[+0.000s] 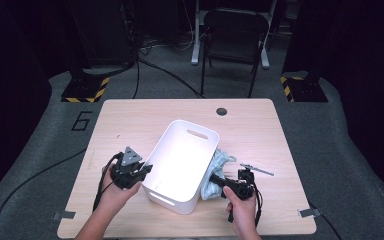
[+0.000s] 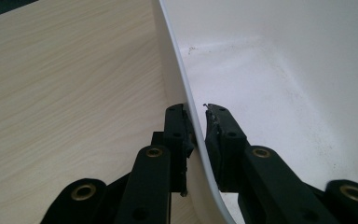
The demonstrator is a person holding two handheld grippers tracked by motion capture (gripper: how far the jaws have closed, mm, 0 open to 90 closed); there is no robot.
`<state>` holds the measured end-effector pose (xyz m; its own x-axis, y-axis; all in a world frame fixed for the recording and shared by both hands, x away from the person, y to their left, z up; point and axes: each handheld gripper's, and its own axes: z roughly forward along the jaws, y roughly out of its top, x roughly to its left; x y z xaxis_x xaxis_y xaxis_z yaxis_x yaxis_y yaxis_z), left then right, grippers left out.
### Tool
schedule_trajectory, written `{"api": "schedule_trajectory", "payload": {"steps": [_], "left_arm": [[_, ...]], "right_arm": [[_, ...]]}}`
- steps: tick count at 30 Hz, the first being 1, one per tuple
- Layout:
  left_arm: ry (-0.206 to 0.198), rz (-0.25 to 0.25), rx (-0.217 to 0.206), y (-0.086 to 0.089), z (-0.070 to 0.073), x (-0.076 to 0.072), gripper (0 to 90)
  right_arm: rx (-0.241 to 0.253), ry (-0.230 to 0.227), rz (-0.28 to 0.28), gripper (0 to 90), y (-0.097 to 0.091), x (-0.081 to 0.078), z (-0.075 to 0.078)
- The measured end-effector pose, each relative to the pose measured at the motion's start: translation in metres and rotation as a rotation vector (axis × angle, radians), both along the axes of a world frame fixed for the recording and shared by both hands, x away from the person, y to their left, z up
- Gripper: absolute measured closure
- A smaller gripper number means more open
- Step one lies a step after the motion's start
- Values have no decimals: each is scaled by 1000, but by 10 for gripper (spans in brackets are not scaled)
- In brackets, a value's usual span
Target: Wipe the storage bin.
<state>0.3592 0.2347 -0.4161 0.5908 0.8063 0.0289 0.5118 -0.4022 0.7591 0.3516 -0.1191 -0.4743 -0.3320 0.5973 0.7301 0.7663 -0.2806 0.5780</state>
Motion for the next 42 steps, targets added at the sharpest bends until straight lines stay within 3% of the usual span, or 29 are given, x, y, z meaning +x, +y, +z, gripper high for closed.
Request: {"api": "schedule_trajectory", "payload": {"steps": [4,6,14,16,22,27,31,32,33,34,35,40,42], "left_arm": [[3,5,1,0,0,0,782],[3,5,-5,0,0,0,782],[-2,-3,-22,2,-1,0,781],[3,-10,-20,2,-1,1,781],[-3,-16,-17,2,-1,1,780],[-4,-15,-22,2,-1,1,774],[-8,-8,-24,2,-2,1,771],[-4,-9,-25,3,-1,1,768],[2,-11,-28,3,-1,1,767],[-1,-4,-38,3,-2,1,765],[-2,-2,-42,3,-2,1,763],[-1,4,-46,3,-2,1,760],[-1,6,-46,3,-2,1,759]], "right_arm": [[35,-42,9,692,1,-4,12],[22,-46,9,692,2,-6,14],[61,-49,17,686,0,-4,7],[48,-43,19,685,1,-3,4],[27,-5,12,686,1,-1,-9],[0,41,13,685,0,7,-29],[-76,137,15,688,2,16,-57],[-35,172,2,688,3,15,-60],[-37,156,1,688,1,16,-63],[-16,182,-4,689,3,15,-59],[-53,156,-7,689,3,15,-60],[-56,149,-10,691,3,15,-61],[-40,183,-21,693,5,13,-58]]}}
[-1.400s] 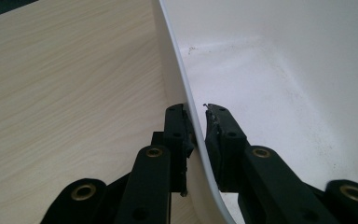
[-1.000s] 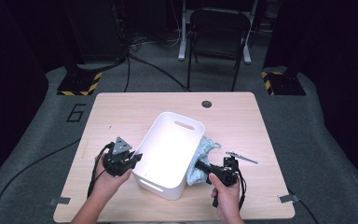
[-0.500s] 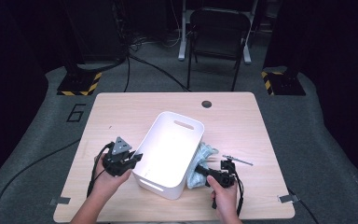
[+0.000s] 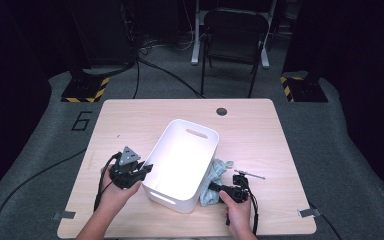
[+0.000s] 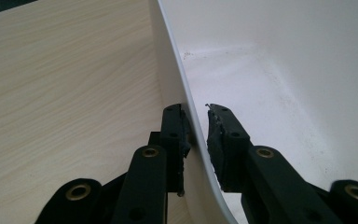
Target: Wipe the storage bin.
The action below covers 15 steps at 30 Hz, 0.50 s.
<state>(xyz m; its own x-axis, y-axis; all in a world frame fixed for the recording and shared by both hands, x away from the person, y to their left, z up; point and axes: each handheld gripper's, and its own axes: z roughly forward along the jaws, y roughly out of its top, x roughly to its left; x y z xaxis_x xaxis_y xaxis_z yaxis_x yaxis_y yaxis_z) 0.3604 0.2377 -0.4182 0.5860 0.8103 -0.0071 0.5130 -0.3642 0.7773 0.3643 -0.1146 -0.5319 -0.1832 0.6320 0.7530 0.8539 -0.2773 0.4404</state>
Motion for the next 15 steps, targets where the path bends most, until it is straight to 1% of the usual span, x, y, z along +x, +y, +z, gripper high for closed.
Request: {"api": "schedule_trajectory", "payload": {"steps": [1,5,6,8,9,10,12,13,15], "left_arm": [[1,2,-3,0,0,0,759],[2,4,-12,0,0,0,756],[1,3,-9,0,0,0,756],[-1,4,-7,0,0,0,756],[-2,5,-7,-1,0,0,756],[-5,6,-4,-1,0,0,756],[-5,6,-1,-1,0,0,755],[-5,6,0,-1,0,0,754],[-5,7,-3,-1,0,0,750]], "right_arm": [[-20,-27,6,694,-1,0,-1],[-12,-29,3,696,-1,0,0],[-10,-35,9,697,-1,0,0],[1,-35,15,698,-2,0,1],[11,-38,17,698,-3,0,3],[26,-30,9,698,-2,-1,6],[44,-47,11,698,-4,-1,10],[55,-48,8,697,-4,-1,13],[72,-72,12,697,-4,-2,21]]}}
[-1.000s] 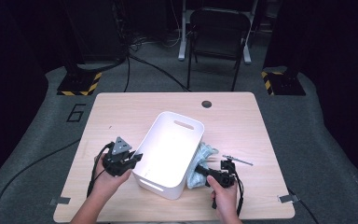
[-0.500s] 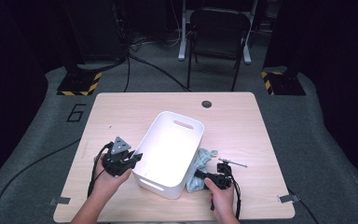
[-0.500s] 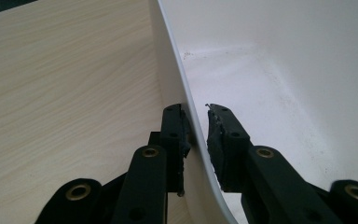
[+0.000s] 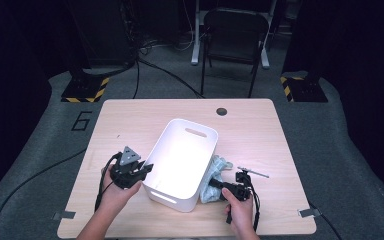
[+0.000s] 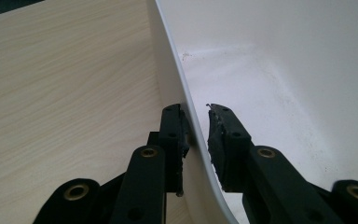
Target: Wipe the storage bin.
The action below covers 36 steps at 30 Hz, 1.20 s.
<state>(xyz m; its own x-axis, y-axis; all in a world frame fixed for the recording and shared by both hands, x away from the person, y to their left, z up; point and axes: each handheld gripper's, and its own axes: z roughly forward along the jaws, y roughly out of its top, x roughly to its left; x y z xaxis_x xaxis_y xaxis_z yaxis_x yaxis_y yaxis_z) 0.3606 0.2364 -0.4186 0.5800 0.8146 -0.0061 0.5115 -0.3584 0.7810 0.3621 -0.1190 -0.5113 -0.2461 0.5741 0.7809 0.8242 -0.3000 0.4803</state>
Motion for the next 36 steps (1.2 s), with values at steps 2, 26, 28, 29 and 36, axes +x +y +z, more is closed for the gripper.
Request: {"api": "schedule_trajectory", "payload": {"steps": [2,26,28,29,36], "left_arm": [[0,1,-3,0,0,0,748],[3,18,-62,2,-3,1,734],[2,17,-60,2,-3,1,735],[2,17,-58,2,-3,1,736],[4,19,-52,1,-2,1,735]], "right_arm": [[-1,-23,-4,696,1,-2,8],[66,-158,50,687,0,-14,45],[56,-155,51,687,2,-15,42],[54,-147,48,688,3,-16,40],[46,-62,38,688,3,-12,19]]}}
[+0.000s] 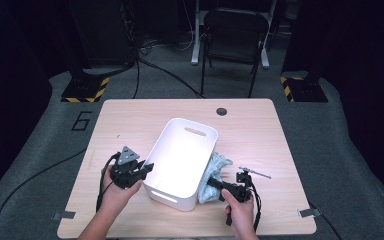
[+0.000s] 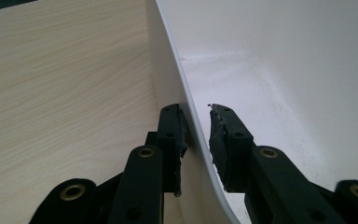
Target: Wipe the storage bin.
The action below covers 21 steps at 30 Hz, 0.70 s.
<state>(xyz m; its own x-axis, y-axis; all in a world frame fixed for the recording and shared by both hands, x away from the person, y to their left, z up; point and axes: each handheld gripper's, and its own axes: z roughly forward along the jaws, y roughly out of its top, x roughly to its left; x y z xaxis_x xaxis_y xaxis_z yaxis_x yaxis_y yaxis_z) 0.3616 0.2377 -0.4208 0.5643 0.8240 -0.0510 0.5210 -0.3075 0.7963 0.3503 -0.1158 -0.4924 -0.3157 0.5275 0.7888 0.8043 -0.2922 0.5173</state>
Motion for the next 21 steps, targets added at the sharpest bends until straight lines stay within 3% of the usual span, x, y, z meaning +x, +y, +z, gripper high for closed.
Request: {"api": "schedule_trajectory", "payload": {"steps": [5,11,13,17,19,21], "left_arm": [[-2,4,0,0,0,0,732],[-8,18,-10,0,-1,0,726],[-5,19,-16,1,-1,0,723],[-8,23,-20,1,-2,0,720],[-6,28,-28,1,-2,0,718],[-1,29,-35,1,-2,1,714]], "right_arm": [[-31,35,-11,688,2,4,-16],[-108,96,-3,689,5,10,-41],[-81,135,-15,690,5,10,-41],[-118,101,-13,694,6,9,-40],[-115,122,-15,695,6,9,-37],[-117,113,-8,696,6,8,-35]]}}
